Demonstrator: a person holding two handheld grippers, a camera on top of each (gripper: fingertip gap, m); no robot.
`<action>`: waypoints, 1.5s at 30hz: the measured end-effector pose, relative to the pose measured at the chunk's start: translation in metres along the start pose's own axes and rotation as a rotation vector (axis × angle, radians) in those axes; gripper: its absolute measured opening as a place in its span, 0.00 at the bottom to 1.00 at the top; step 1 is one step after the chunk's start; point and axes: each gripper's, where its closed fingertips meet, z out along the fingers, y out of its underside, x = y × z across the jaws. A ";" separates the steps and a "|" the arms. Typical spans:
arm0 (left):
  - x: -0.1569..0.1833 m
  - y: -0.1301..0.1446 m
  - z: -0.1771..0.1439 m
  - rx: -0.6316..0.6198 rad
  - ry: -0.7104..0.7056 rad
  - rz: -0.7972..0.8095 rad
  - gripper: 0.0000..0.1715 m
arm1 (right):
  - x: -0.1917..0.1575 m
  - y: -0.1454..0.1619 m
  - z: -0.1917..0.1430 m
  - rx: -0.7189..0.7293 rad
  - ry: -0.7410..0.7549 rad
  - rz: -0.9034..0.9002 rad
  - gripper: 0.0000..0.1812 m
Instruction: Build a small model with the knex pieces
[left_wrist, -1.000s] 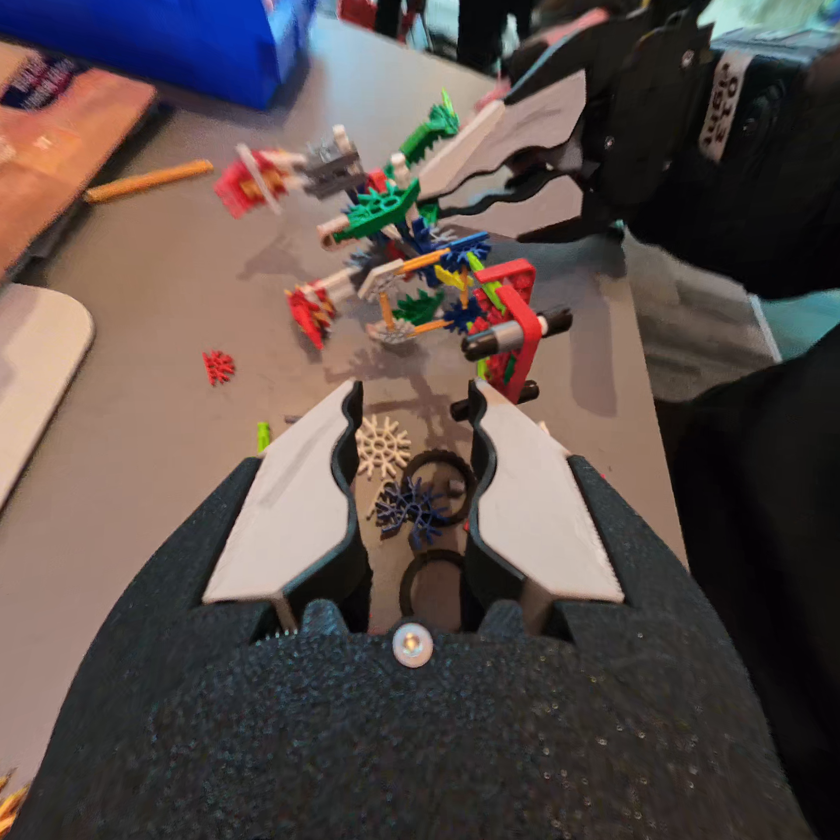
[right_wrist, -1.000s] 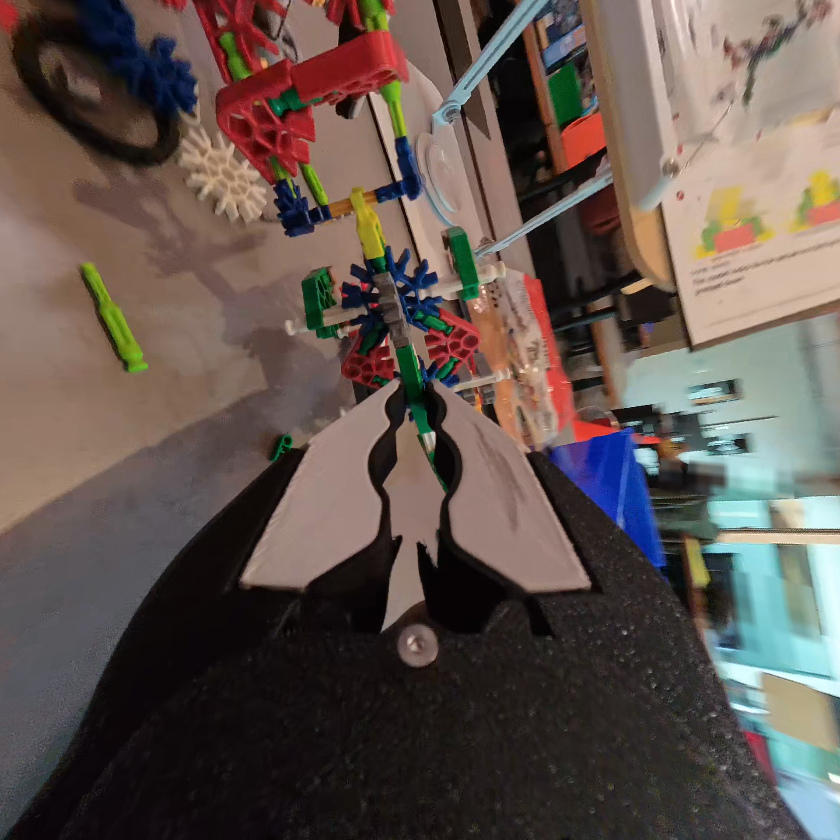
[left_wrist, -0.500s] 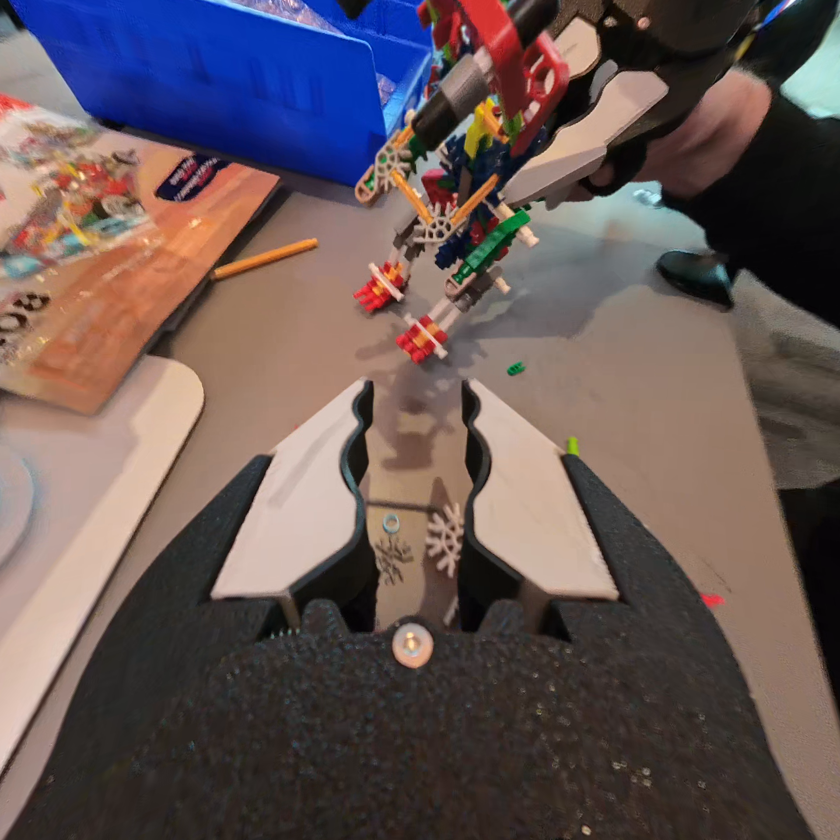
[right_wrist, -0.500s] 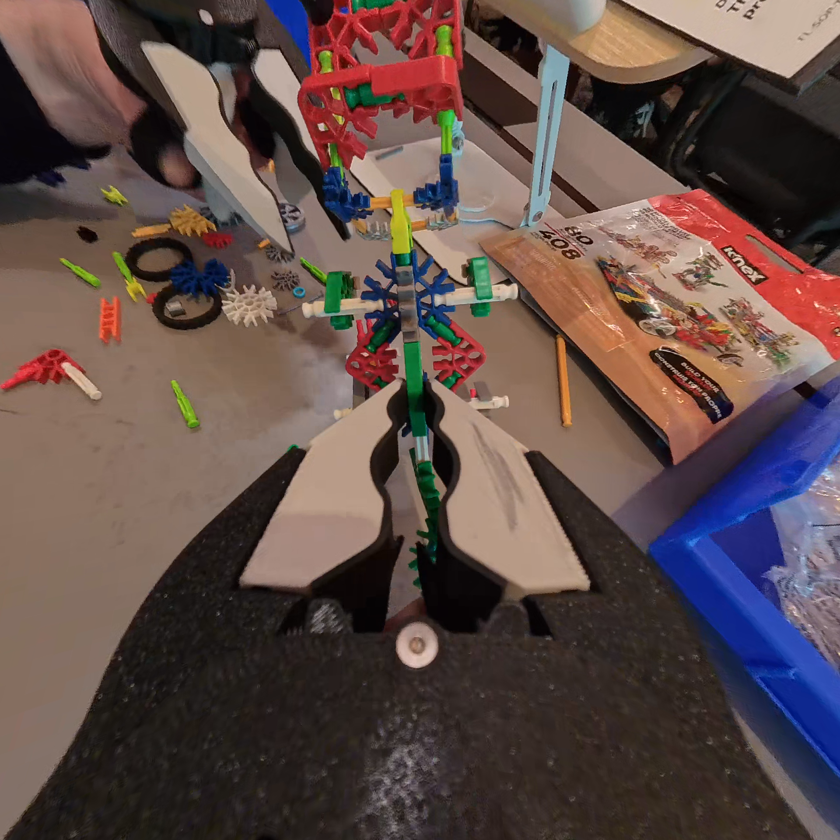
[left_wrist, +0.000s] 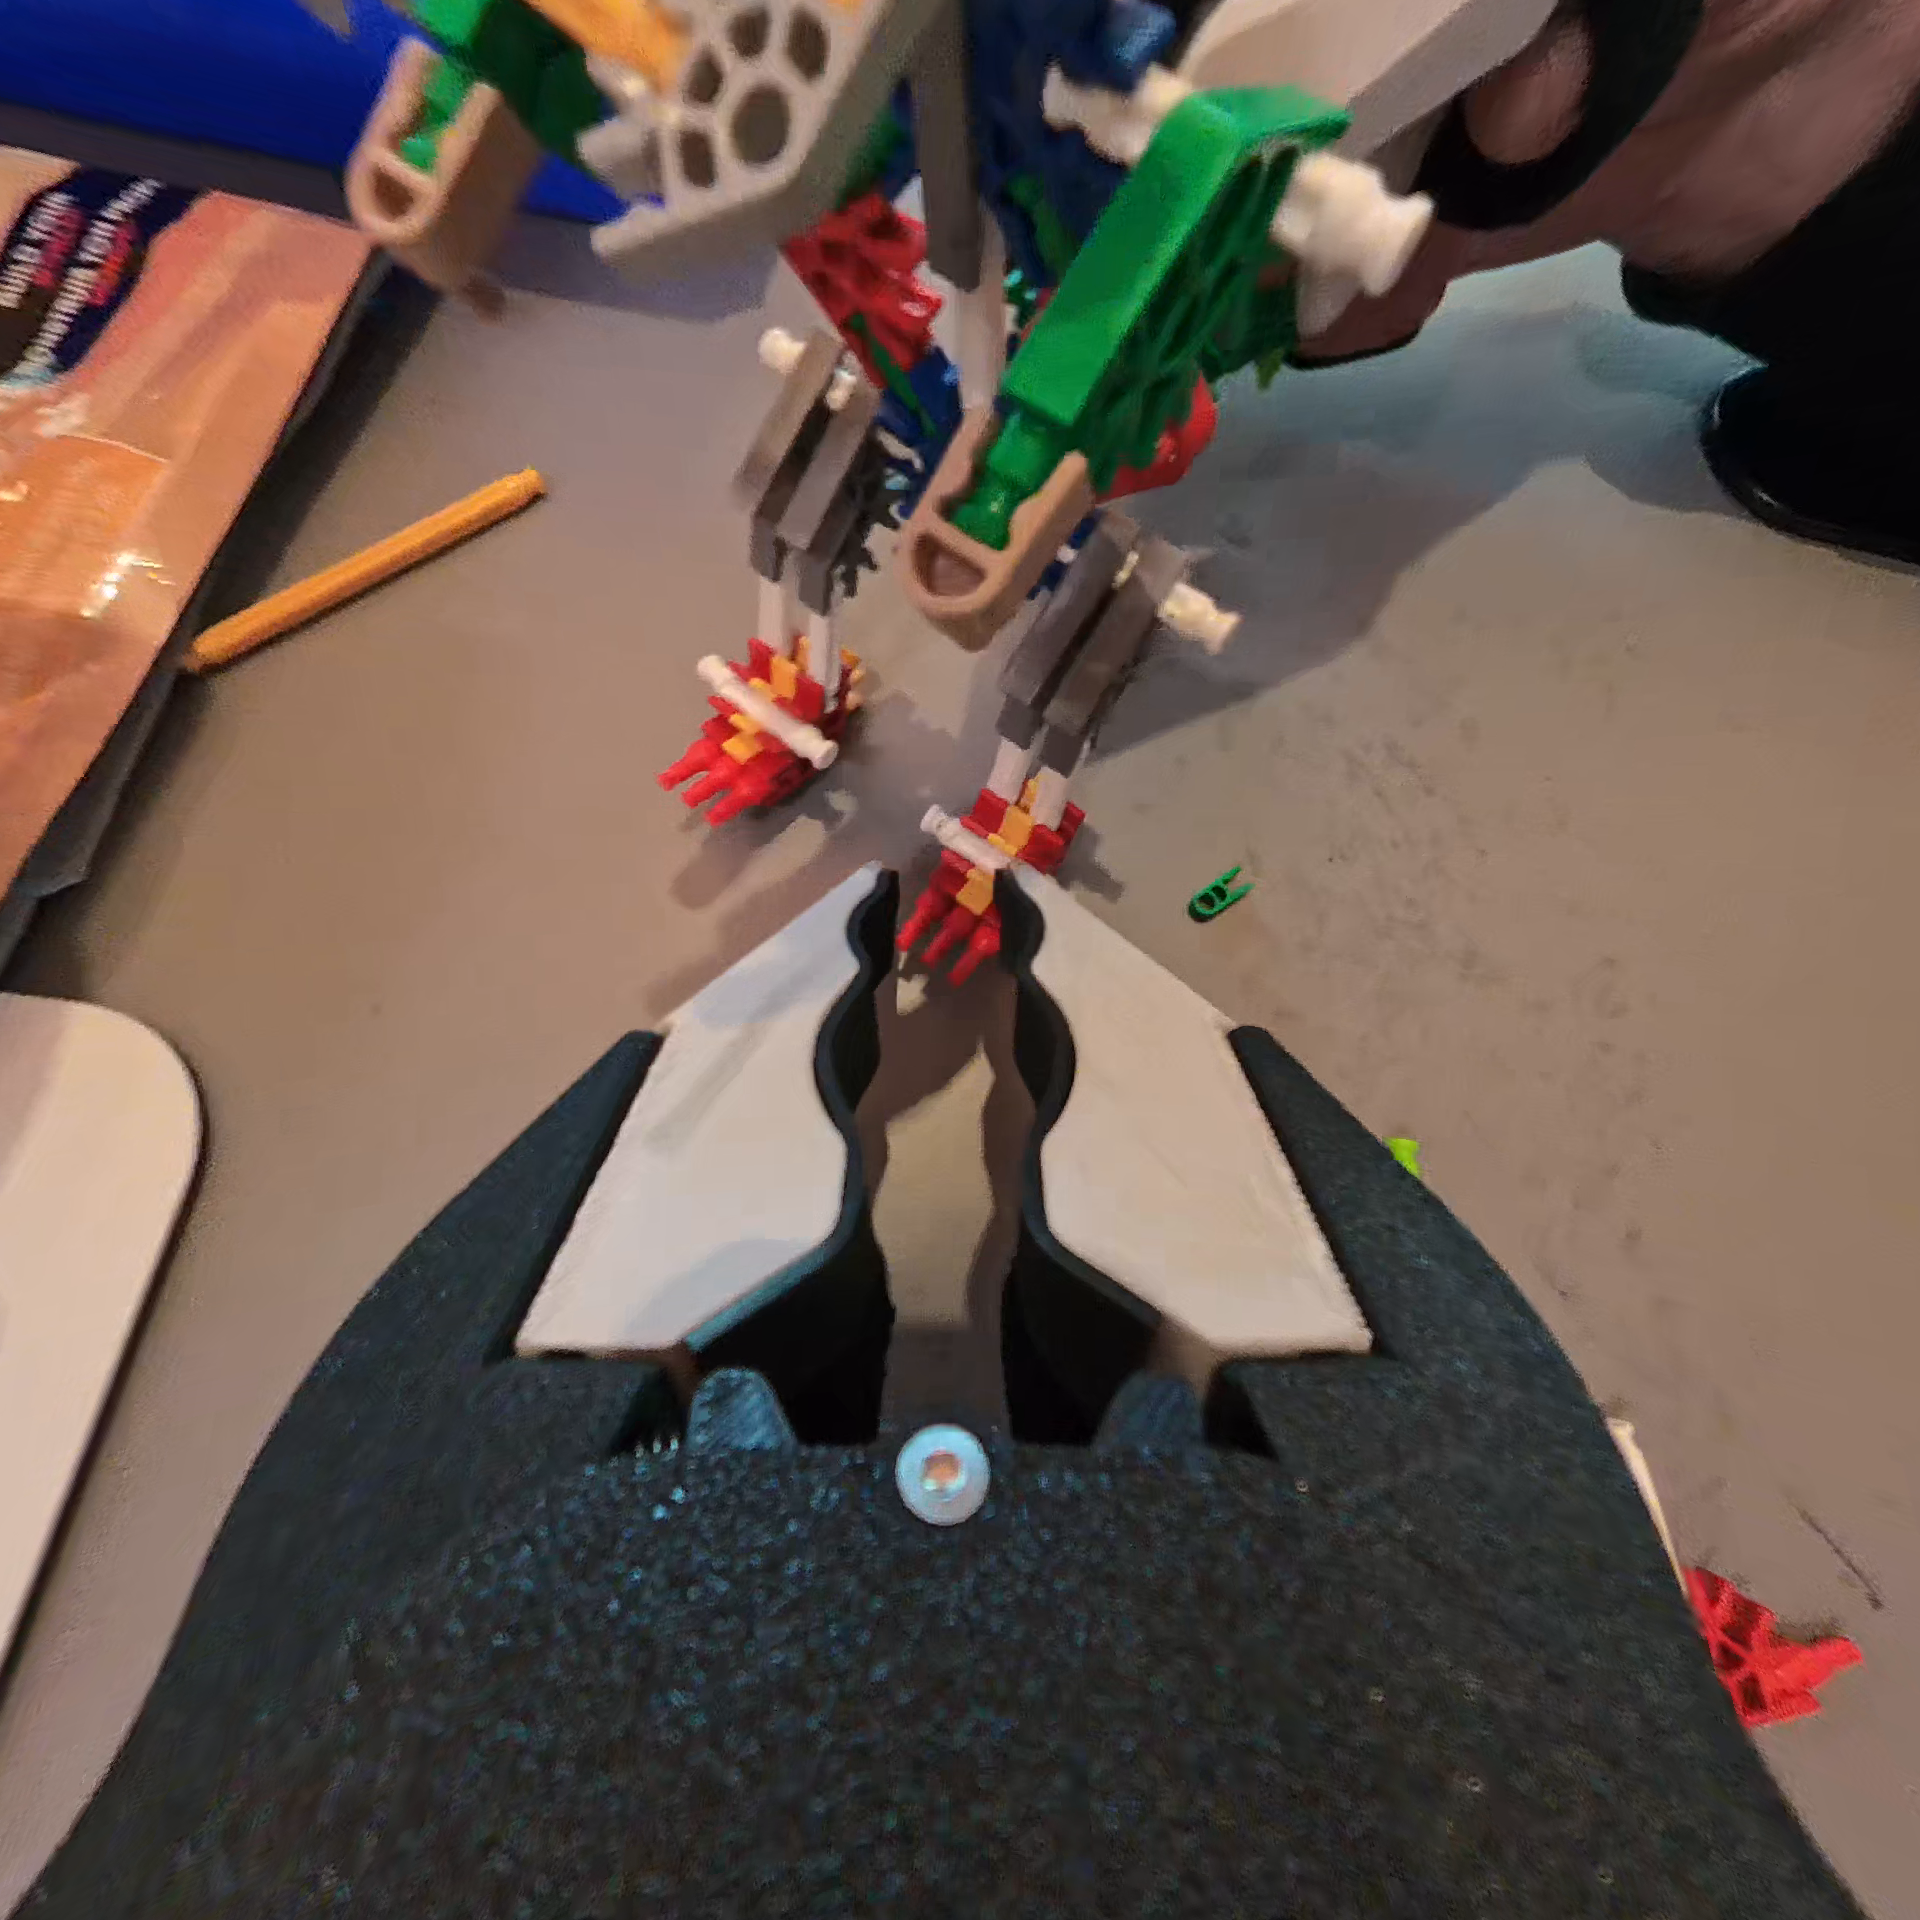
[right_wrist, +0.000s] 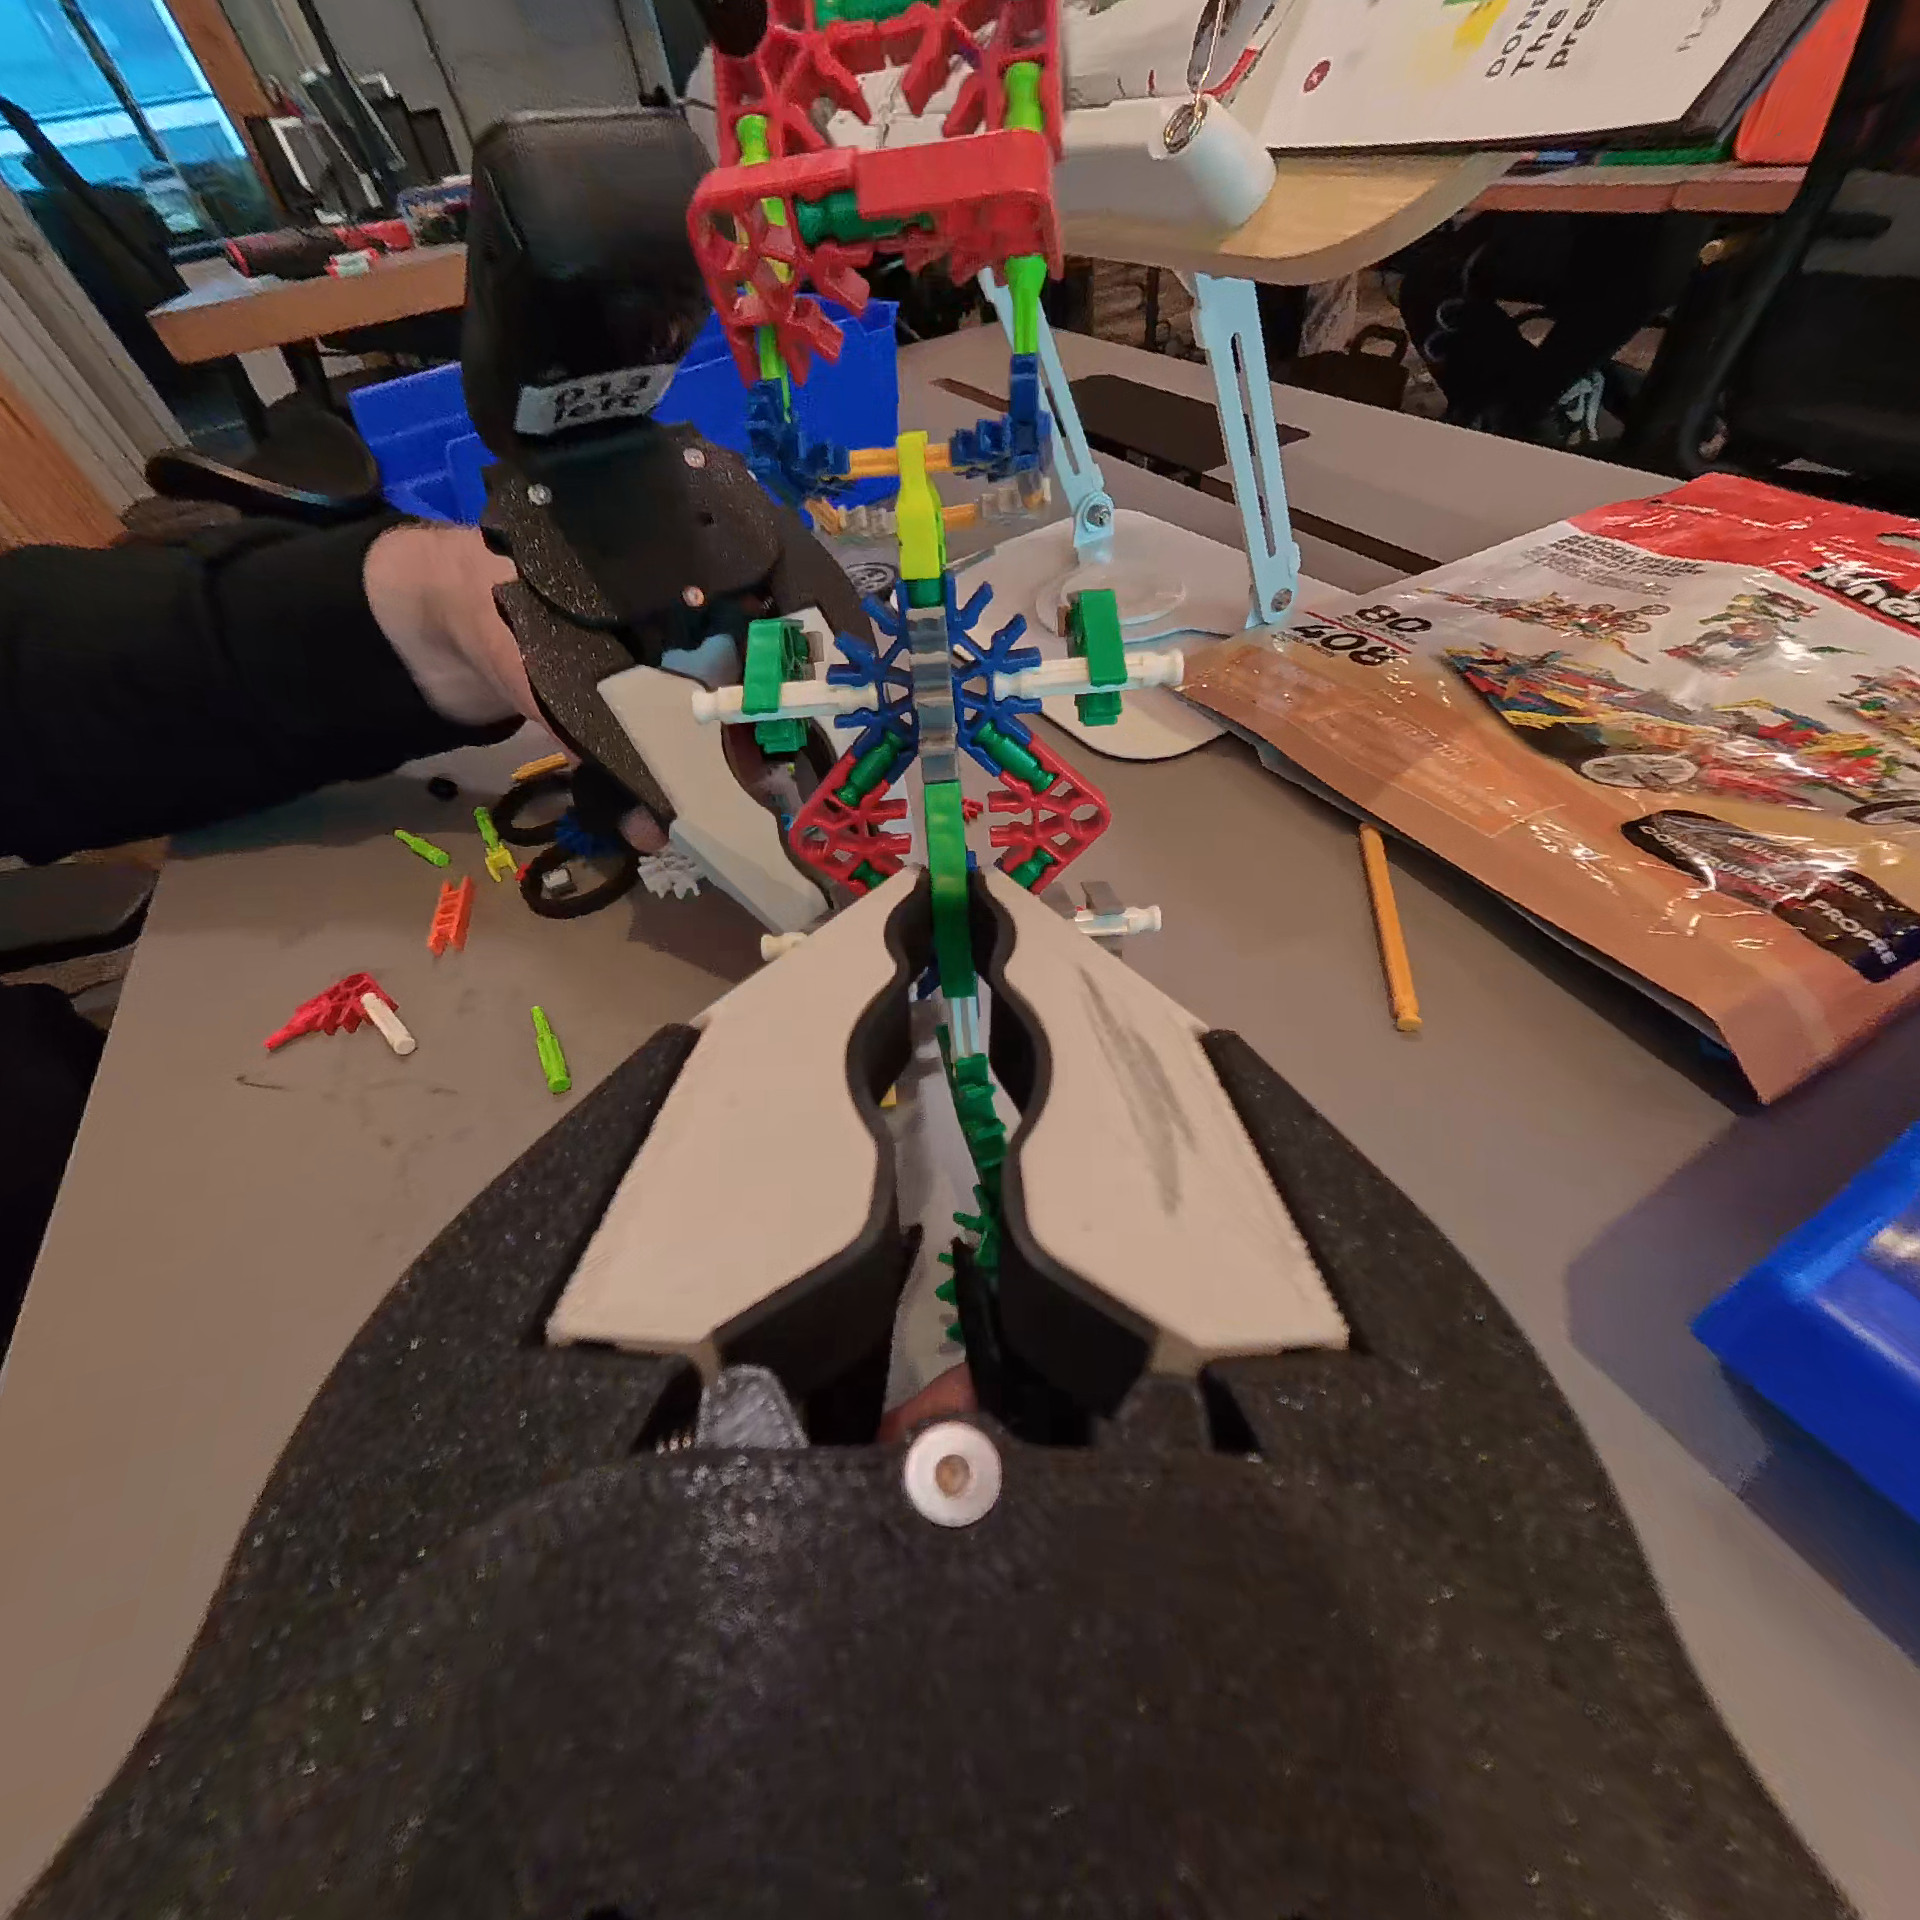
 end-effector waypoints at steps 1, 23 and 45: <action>0.001 0.002 0.003 -0.015 -0.002 0.004 0.11 | 0.000 0.001 0.000 0.003 -0.008 0.001 0.02; -0.008 0.013 0.007 -0.067 0.023 0.092 0.24 | -0.014 -0.001 0.012 0.046 -0.181 0.018 0.03; -0.013 0.019 0.002 -0.052 0.007 0.070 0.26 | 0.019 0.042 -0.016 -0.360 0.097 -0.065 0.05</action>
